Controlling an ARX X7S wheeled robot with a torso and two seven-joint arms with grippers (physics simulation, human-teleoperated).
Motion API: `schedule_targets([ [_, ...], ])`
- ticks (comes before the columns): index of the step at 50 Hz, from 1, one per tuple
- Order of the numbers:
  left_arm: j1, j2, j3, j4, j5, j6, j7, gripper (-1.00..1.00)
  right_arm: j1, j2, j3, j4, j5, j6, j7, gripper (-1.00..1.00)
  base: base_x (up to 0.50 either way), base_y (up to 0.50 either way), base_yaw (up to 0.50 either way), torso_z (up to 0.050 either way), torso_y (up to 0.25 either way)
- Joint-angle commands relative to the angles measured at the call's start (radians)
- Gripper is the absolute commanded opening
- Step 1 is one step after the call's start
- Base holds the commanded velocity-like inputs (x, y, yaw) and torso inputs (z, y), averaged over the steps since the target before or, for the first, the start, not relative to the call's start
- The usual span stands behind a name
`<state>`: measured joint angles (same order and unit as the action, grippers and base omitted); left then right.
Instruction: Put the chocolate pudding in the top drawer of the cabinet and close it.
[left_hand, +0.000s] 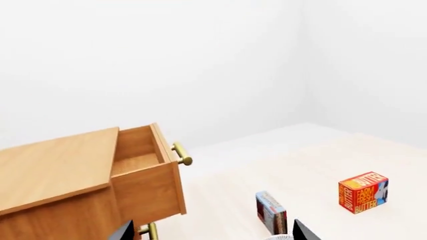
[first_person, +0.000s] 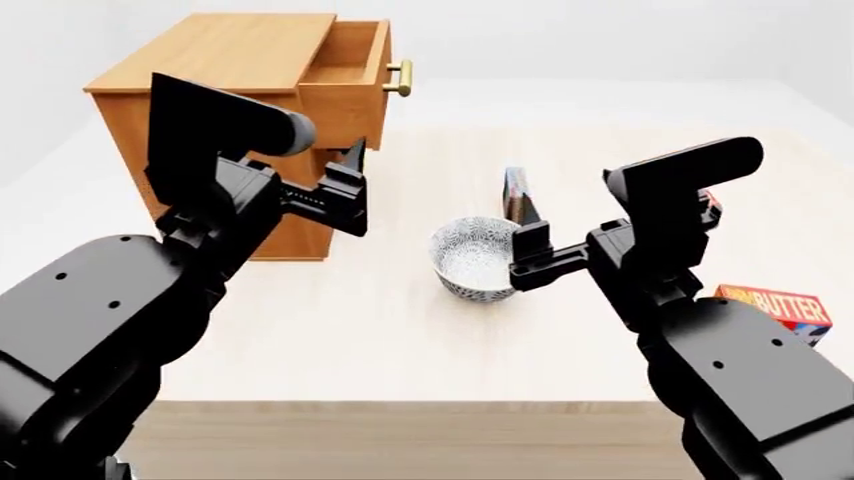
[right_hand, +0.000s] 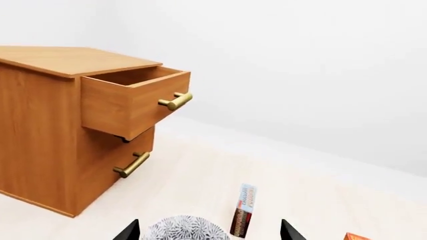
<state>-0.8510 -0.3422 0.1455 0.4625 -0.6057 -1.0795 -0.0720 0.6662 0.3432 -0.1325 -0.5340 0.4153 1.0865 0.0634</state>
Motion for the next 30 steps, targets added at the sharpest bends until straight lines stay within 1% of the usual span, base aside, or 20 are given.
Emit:
schedule_targets([
  [1,-0.003,-0.013,0.030,0.001,0.023,0.026,-0.001,1.00,0.002,0.010,-0.031,-0.003,-0.030,0.012,0.038,1.00,0.00,0.00,0.00,0.000,0.000],
  [5,0.003,-0.015,0.033,-0.008,0.026,0.037,0.002,1.00,-0.017,0.013,-0.031,-0.039,0.021,0.019,-0.012,1.00,0.00,0.00,0.00,0.000,0.000],
  [7,0.007,-0.017,0.036,-0.006,0.029,0.041,0.001,1.00,-0.025,0.007,-0.027,-0.058,0.035,0.022,-0.017,1.00,0.00,0.00,-0.48,0.000,0.000],
  [10,0.010,-0.019,0.040,-0.006,0.035,0.051,-0.001,1.00,-0.015,0.008,-0.052,-0.063,0.000,0.021,0.019,1.00,0.00,0.00,-0.50,0.000,0.000],
  [12,0.011,-0.019,0.036,0.002,0.033,0.049,-0.005,1.00,0.003,0.006,-0.074,-0.049,-0.011,0.062,0.039,1.00,0.00,0.00,0.00,0.000,0.000],
  [18,0.004,-0.012,0.017,0.014,0.007,0.005,-0.024,1.00,0.011,-0.005,-0.065,-0.017,-0.005,0.050,0.034,1.00,0.00,0.00,0.00,0.000,0.000],
  [30,0.001,-0.012,0.013,-0.002,0.006,0.004,-0.033,1.00,0.021,0.011,-0.073,-0.011,-0.017,0.033,0.039,1.00,0.00,0.00,0.00,0.000,0.000],
])
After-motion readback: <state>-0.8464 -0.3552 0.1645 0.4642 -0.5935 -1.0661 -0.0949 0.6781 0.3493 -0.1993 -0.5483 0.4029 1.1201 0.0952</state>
